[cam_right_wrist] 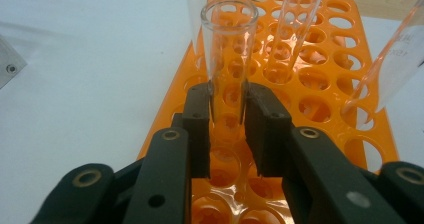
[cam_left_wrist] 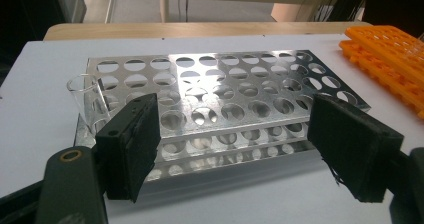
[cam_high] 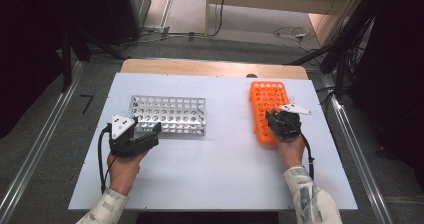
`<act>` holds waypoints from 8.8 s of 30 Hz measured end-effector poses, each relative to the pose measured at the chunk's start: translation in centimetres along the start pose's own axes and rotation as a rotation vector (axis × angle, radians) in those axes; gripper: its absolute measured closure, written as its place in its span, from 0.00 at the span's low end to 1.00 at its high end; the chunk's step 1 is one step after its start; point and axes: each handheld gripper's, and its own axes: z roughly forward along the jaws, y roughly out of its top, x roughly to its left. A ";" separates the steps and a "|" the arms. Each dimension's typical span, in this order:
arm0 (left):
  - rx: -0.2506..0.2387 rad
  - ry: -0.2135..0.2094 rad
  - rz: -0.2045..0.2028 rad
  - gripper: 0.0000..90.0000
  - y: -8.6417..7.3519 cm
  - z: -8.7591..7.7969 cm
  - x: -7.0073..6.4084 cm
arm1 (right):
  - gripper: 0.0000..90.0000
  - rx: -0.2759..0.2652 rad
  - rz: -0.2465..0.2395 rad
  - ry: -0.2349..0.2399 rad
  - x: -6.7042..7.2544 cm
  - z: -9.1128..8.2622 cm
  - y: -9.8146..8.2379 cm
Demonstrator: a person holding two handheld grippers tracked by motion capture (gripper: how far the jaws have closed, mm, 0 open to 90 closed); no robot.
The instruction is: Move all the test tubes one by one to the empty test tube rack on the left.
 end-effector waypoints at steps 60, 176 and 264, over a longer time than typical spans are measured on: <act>0.025 -0.063 0.045 0.20 -0.3 0.1 -2.1 | 0.82 -0.009 -0.191 0.314 9.1 -5.5 1.5; -0.069 -0.071 -0.005 0.84 3.3 -1.1 1.0 | 0.29 0.118 -0.319 0.542 18.1 -4.6 -1.5; 0.028 0.124 0.059 0.80 1.5 2.8 3.7 | 0.30 0.124 -0.313 0.539 17.9 -4.5 -1.6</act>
